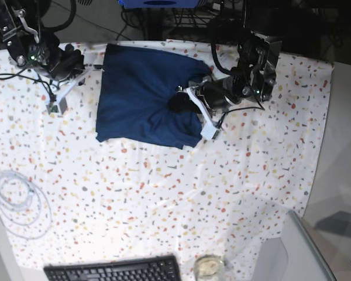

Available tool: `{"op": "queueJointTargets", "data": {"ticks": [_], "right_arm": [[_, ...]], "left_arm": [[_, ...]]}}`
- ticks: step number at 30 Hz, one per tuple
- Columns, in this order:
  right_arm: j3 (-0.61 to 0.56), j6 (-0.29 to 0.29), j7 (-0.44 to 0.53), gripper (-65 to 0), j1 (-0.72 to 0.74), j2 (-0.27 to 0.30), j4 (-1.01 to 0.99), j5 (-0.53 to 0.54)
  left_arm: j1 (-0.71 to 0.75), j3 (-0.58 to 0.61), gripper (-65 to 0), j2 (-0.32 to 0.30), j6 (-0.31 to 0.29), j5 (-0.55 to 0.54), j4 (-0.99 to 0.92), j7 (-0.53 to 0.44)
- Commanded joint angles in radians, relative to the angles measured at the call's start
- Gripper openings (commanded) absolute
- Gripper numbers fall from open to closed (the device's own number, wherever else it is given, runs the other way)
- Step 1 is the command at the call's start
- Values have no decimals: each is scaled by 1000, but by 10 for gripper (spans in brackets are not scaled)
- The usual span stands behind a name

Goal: Layout the t-shirt on the table in an organized manner, then fold the t-shirt properly
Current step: 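Drag the shirt corner with the left gripper to straighten the bundle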

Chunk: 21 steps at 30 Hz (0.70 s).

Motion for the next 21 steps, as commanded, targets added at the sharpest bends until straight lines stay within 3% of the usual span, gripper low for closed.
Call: {"op": "queueJointTargets", "data": {"ticks": [1,3,6,11,14,18,21], "right_arm": [[7,4,10,-650,2,10,15,3],[7,4,10,-650,4,10,15,3],[9,4,10,-650,13,10,15,3],[10,3,10,-650,43,8,15,3],[70,3,10,-650,48,-12,15,10],[202,3,1,-650,31,-73,15,4],[270,3,4,-650,8,-99,15,4]], "left_arm": [[-45,0,-650,-21,-5,-4,15,14],[-101,46,-650,-35,-5,37,15,73],[-199,205,-650,-76,-5,149,13,121],[-314,494,-650,-96,-5,295,12,123],[-363,630,-650,-93,-5,373,12,118],[-401,719,-650,-53,-5,475,12,100],[-403,747,-650,-24,-6,608,12,17]]}}
